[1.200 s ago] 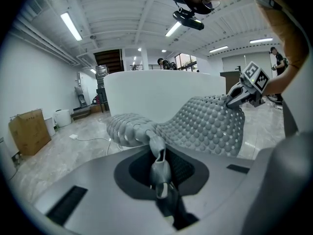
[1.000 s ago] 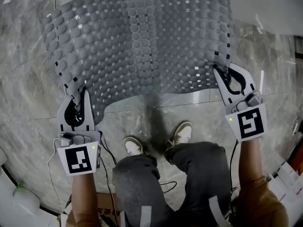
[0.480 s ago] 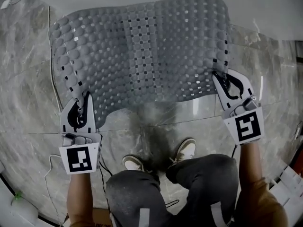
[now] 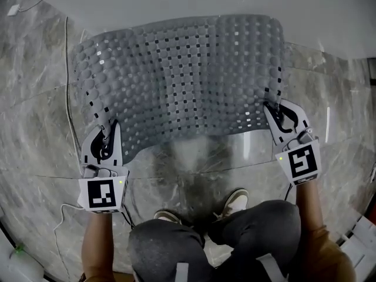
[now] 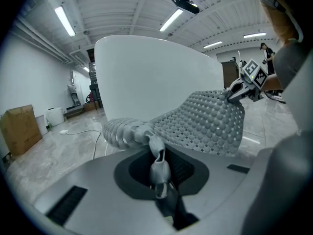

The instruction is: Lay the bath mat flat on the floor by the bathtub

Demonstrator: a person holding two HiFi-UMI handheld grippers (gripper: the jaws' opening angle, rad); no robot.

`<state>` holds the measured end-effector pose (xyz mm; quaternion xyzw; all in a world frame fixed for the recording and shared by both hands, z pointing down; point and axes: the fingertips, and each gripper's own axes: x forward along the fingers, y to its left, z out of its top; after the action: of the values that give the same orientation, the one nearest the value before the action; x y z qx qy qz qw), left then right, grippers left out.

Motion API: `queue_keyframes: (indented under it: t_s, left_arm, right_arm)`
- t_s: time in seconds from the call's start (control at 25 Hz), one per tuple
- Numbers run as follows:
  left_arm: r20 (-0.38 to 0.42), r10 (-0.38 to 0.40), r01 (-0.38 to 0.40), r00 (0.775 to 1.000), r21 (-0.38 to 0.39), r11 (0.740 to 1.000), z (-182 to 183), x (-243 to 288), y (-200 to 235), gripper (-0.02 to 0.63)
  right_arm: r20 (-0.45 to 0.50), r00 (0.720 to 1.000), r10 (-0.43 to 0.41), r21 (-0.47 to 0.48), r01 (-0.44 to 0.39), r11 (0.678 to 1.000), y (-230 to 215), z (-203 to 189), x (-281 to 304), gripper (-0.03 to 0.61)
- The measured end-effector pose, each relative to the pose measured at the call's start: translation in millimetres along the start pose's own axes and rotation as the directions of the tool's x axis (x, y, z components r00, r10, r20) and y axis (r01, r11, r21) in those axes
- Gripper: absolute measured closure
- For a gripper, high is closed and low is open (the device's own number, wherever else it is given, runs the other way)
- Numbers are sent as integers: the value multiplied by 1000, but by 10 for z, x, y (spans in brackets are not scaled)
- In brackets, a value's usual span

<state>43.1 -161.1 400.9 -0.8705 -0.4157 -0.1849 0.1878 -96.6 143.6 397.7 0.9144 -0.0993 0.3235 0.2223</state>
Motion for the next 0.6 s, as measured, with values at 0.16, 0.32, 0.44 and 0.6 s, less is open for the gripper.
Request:
queue_keyframes:
  t_s: [0.16, 0.32, 0.44, 0.6]
  left_arm:
    - [27, -4, 4, 1000, -11, 1000, 31, -19, -3, 572]
    - [27, -27, 27, 999, 0, 1000, 3, -47, -8, 572]
    - [28, -42, 41, 999, 29, 999, -58, 21, -28, 572]
    - [16, -42, 42, 999, -11, 999, -203, 128, -25, 572]
  right_arm:
    - [-2, 1000, -7, 2, 7, 1000, 24, -19, -24, 531]
    - [-20, 1000, -19, 10, 19, 1000, 58, -41, -61, 531]
    - [-51, 999, -19, 16, 20, 1000, 86, -153, -46, 531]
    - [-61, 998, -14, 37, 17, 999, 104, -292, 61, 531]
